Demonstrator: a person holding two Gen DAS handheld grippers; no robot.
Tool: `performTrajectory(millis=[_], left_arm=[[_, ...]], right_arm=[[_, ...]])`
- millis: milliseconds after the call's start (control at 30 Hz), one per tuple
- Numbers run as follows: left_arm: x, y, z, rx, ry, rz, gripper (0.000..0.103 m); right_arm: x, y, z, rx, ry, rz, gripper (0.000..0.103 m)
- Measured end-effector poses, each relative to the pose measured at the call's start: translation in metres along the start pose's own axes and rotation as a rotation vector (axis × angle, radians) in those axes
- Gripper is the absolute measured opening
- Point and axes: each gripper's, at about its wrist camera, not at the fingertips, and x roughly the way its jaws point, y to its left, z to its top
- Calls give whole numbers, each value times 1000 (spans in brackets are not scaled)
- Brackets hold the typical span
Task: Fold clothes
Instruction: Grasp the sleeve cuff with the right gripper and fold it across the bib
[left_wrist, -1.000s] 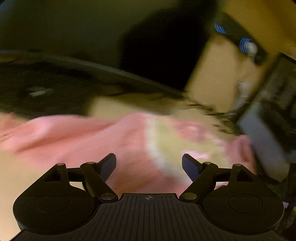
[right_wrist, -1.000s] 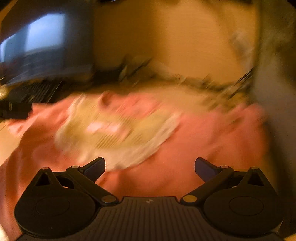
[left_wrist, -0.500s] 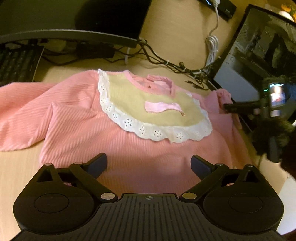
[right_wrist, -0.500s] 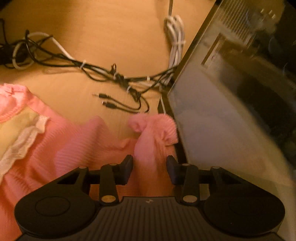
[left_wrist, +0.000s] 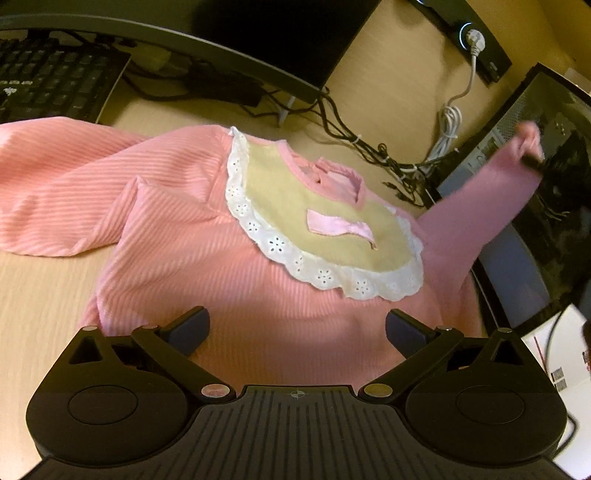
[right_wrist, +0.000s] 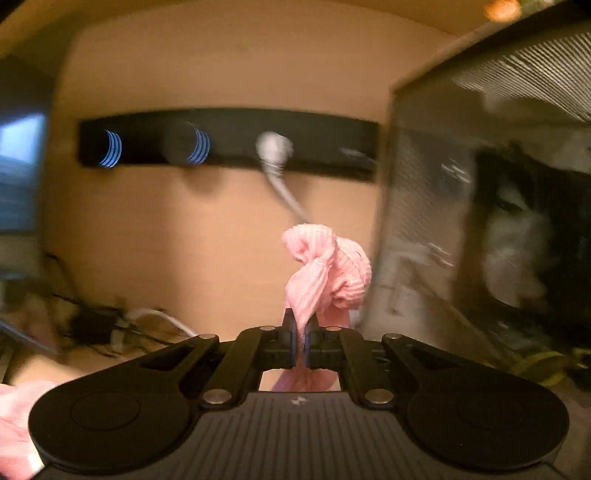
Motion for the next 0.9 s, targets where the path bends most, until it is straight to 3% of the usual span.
performTrajectory(millis=[367,500,600,700,833,900], left_arm=[[1,-5,-2,27,-1,21,103],[0,-5,-2,35,0,21,103],[1,-7,-1,65,17,23,103],[2,-10,-1,91,28,30,103],[4,-16,-4,138,35,54,103],[5,-18,-5,167,39,62,103]], right_arm=[[17,113,-36,-16,76,422,7],[9,136,-48,-42,84,538,38],[5,131,-53,-47,79,542,53],[9,112,-61,-7,118,495,56],[15,79,-91,137,238,442,70],[24,67,-115,199,320,420,70]])
